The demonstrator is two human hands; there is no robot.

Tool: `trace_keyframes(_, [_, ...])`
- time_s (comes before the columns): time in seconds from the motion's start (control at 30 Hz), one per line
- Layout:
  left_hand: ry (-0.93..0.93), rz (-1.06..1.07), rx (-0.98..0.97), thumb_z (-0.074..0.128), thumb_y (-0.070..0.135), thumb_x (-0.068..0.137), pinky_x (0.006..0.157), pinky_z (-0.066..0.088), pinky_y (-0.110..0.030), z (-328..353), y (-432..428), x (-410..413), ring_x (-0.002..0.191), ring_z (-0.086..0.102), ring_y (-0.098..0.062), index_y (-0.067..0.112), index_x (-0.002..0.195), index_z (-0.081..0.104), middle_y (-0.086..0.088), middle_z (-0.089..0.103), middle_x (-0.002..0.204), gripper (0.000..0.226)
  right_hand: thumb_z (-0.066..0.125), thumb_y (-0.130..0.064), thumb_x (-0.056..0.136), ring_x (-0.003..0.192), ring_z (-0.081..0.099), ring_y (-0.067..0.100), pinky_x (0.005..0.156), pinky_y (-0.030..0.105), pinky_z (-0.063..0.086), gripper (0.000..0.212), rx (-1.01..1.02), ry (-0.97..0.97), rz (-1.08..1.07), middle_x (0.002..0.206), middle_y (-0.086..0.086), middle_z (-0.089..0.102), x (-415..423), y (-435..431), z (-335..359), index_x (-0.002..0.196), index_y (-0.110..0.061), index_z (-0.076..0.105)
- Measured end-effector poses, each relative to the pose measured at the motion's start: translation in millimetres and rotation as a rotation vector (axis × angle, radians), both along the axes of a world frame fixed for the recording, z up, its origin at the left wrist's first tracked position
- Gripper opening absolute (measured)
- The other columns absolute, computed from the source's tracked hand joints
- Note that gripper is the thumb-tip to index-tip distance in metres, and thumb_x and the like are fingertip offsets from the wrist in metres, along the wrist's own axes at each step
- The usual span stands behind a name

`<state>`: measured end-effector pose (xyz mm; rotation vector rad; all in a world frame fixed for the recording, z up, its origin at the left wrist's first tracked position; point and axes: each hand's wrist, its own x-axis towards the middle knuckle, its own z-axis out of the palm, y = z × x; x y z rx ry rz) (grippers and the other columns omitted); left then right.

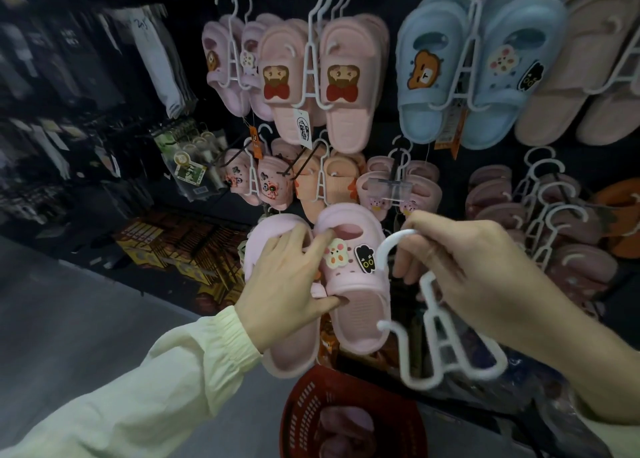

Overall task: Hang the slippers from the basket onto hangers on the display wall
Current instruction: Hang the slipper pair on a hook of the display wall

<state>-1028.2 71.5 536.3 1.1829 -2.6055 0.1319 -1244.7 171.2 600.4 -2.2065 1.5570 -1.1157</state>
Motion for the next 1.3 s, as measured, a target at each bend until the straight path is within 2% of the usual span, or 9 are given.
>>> trace_keyframes(0.17, [0.098, -0.063, -0.001, 0.066, 0.065, 0.068, 0.076, 0.034, -0.031, 18, 12, -8, 0.084, 0.038, -0.014, 0.025, 0.134, 0.048, 0.005, 0.04, 0.096, 0.08, 0.036, -0.037, 0.104, 0.068, 0.058, 0.012, 0.055, 0.024, 0.043, 0.036, 0.042, -0.086, 0.005, 0.069, -0.009, 0.056, 26, -12, -9, 0.074, -0.027, 0.053])
trace_keyframes(0.33, [0.155, -0.079, -0.044, 0.057, 0.063, 0.069, 0.077, 0.038, -0.035, 28, 16, -10, 0.085, 0.044, -0.019, 0.022, 0.133, 0.051, 0.004, 0.043, 0.094, 0.076, 0.037, -0.035, 0.102, 0.075, 0.047, 0.0, 0.064, 0.015, 0.033, 0.026, -0.052, 0.027, -0.086, 0.078, -0.019, 0.046, 40, -24, -16, 0.076, -0.041, 0.038])
trace_keyframes(0.43, [0.157, -0.073, -0.041, 0.055, 0.066, 0.069, 0.079, 0.039, -0.034, 31, 16, -7, 0.086, 0.045, -0.018, 0.023, 0.135, 0.05, 0.004, 0.044, 0.096, 0.079, 0.04, -0.027, 0.102, 0.085, 0.037, -0.002, 0.081, 0.009, 0.03, 0.019, -0.142, 0.119, -0.095, 0.098, -0.014, 0.051, 40, -28, -17, 0.094, -0.028, 0.058])
trace_keyframes(0.53, [0.185, -0.075, -0.031, 0.058, 0.067, 0.068, 0.08, 0.04, -0.035, 33, 15, -4, 0.087, 0.047, -0.018, 0.022, 0.133, 0.051, 0.003, 0.045, 0.097, 0.08, 0.04, -0.027, 0.102, 0.095, 0.04, 0.006, 0.087, 0.024, 0.035, 0.025, -0.145, 0.207, -0.111, 0.103, -0.009, 0.054, 39, -31, -22, 0.103, -0.019, 0.064])
trace_keyframes(0.6, [0.22, -0.079, -0.021, 0.059, 0.066, 0.066, 0.081, 0.042, -0.036, 34, 15, -4, 0.086, 0.047, -0.017, 0.021, 0.133, 0.052, 0.004, 0.045, 0.096, 0.081, 0.04, -0.03, 0.099, 0.096, 0.051, 0.017, 0.08, 0.037, 0.042, 0.026, -0.154, 0.303, -0.16, 0.101, -0.005, 0.06, 42, -31, -25, 0.099, -0.02, 0.064])
trace_keyframes(0.77, [0.26, -0.081, -0.002, 0.064, 0.06, 0.067, 0.081, 0.044, -0.038, 30, 19, -7, 0.088, 0.049, -0.017, 0.02, 0.134, 0.05, 0.003, 0.047, 0.098, 0.079, 0.028, -0.037, 0.099, 0.104, 0.052, 0.014, 0.085, 0.036, 0.03, 0.039, -0.076, 0.313, -0.175, 0.106, -0.01, 0.062, 45, -32, -22, 0.102, -0.027, 0.065])
trace_keyframes(0.93, [0.275, -0.082, 0.063, 0.067, 0.058, 0.063, 0.082, 0.041, -0.034, 30, 21, -10, 0.089, 0.047, -0.014, 0.023, 0.139, 0.049, 0.005, 0.047, 0.098, 0.086, 0.024, -0.041, 0.097, 0.102, 0.048, 0.012, 0.087, 0.038, 0.028, 0.039, -0.039, 0.348, -0.23, 0.102, -0.013, 0.056, 47, -35, -20, 0.102, -0.034, 0.062])
trace_keyframes(1.13, [0.355, -0.091, 0.101, 0.063, 0.057, 0.06, 0.081, 0.038, -0.03, 28, 27, -15, 0.092, 0.048, -0.01, 0.023, 0.134, 0.051, 0.009, 0.051, 0.103, 0.082, 0.029, -0.035, 0.103, 0.091, 0.054, 0.016, 0.089, 0.041, 0.028, 0.036, -0.185, 0.391, -0.332, 0.093, -0.01, 0.057, 46, -33, -29, 0.095, -0.026, 0.063])
trace_keyframes(1.3, [0.368, -0.103, 0.056, 0.065, 0.055, 0.068, 0.087, 0.037, -0.03, 31, 31, -13, 0.102, 0.051, -0.013, 0.017, 0.143, 0.041, 0.007, 0.053, 0.111, 0.088, 0.031, -0.033, 0.101, 0.079, 0.05, 0.013, 0.08, 0.035, 0.021, 0.034, -0.212, 0.303, -0.393, 0.087, -0.008, 0.05, 42, -36, -35, 0.083, -0.025, 0.059])
